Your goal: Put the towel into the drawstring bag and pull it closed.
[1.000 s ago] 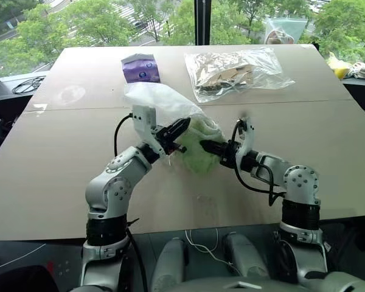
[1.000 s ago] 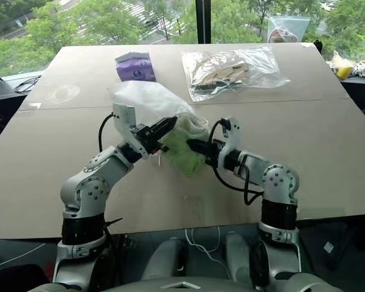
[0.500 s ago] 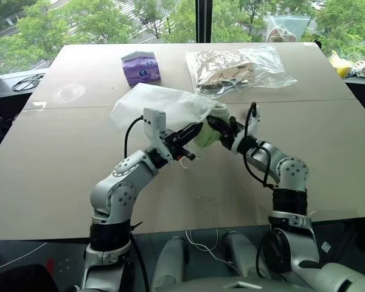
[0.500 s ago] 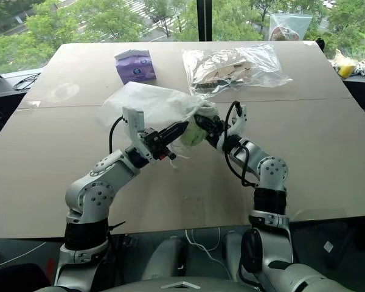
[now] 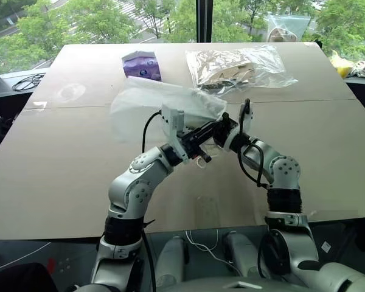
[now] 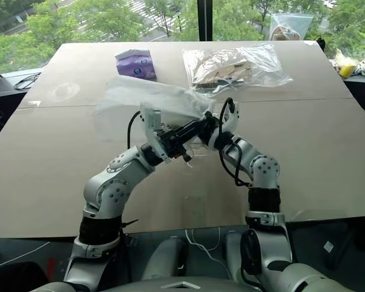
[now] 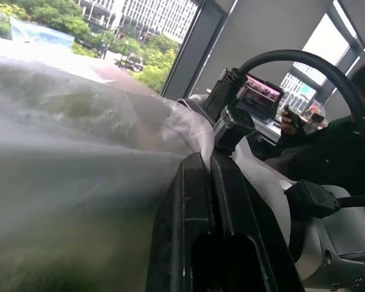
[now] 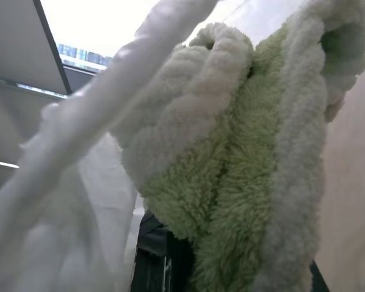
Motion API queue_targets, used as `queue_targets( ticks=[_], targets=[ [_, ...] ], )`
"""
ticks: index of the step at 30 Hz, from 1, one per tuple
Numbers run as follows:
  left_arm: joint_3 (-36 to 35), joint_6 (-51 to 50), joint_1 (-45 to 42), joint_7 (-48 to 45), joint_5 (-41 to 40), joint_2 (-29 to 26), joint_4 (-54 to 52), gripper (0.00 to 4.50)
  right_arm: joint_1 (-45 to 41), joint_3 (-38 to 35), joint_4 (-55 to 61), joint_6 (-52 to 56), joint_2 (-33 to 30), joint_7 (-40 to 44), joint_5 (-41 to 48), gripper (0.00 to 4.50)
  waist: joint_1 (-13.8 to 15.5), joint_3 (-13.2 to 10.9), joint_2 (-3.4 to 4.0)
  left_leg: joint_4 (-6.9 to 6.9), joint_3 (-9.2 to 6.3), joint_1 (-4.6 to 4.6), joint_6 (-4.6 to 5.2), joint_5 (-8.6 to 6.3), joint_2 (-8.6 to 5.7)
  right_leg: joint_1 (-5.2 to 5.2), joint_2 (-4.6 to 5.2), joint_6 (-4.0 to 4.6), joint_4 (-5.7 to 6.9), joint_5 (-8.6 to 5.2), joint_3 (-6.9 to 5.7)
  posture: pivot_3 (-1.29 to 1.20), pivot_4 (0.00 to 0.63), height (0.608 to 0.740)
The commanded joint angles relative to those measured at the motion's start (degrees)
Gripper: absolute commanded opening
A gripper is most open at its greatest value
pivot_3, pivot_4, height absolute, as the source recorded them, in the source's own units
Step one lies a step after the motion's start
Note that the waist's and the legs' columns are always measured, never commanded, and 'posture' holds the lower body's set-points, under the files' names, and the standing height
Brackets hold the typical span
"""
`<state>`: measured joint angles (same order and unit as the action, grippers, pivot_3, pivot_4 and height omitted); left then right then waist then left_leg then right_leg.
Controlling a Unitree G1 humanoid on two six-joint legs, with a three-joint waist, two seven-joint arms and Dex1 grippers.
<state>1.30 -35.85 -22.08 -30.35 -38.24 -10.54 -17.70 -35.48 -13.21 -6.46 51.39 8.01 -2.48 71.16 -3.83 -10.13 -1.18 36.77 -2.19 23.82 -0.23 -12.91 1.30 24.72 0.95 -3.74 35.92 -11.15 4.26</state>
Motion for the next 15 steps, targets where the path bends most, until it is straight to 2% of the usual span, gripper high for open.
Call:
queue_targets(
  ticks=[1, 3, 6, 7, 9, 15],
  targets=[
    [3.31, 0.15, -0.24, -1.53, 1.43, -0.43, -0.31, 0.00, -3.91, 3.50, 2.85, -1.61, 6.07, 0.55, 0.23, 0.03, -0.01, 0.00, 0.00, 0.00, 0.01, 0.00, 0.00, 0.00, 0.00, 0.00, 0.00, 0.00, 0.00, 0.00, 0.00, 0.00, 0.150, 0.740],
    [3.15, 0.82, -0.28, -1.88, 2.32, -0.95, 0.34, 0.00, -4.58, 1.73, 1.64, -5.79, 6.41, -0.58, -1.47, 1.04, 0.00, 0.00, 0.00, 0.02, 0.02, 0.00, 0.00, 0.00, 0.00, 0.00, 0.01, -0.04, 0.00, -0.02, 0.00, 0.00, 0.150, 0.740],
    [2.41, 2.17, -1.17, -1.99, 3.52, -1.48, 2.00, 0.00, -4.48, 0.93, 1.31, -6.86, 5.58, -1.17, -0.52, 2.03, 0.07, 0.00, 0.00, 0.05, 0.02, 0.00, 0.00, 0.00, 0.00, 0.00, 0.01, -0.12, 0.00, -0.06, 0.01, 0.00, 0.150, 0.740],
    [2.28, 2.78, -1.53, -2.12, 4.11, -1.74, 2.68, 0.00, -4.28, 1.16, 1.52, -6.99, 5.20, -1.37, -0.53, 2.65, 0.08, 0.00, 0.00, 0.05, 0.03, 0.01, 0.00, 0.00, 0.00, 0.00, 0.01, -0.11, 0.00, -0.06, 0.01, 0.00, 0.150, 0.740],
    [2.57, 5.33, -2.66, -2.69, 7.30, -3.34, 4.92, 0.00, -3.25, 1.88, 2.36, -5.79, 3.59, -1.42, -0.57, 3.39, 0.07, 0.00, 0.00, 0.05, 0.03, 0.01, 0.00, 0.00, 0.00, 0.00, 0.01, -0.06, 0.01, -0.03, 0.01, 0.00, 0.150, 0.740],
    [4.14, 13.55, -4.72, -5.88, 14.91, -7.67, 10.31, 0.00, 0.03, 1.84, 4.39, -3.26, 0.37, -1.35, -1.08, 3.39, 0.00, 0.00, 0.01, 0.01, 0.03, 0.00, 0.00, 0.00, 0.00, 0.02, 0.00, 0.02, 0.02, 0.02, 0.01, 0.00, 0.150, 0.740]
  ],
)
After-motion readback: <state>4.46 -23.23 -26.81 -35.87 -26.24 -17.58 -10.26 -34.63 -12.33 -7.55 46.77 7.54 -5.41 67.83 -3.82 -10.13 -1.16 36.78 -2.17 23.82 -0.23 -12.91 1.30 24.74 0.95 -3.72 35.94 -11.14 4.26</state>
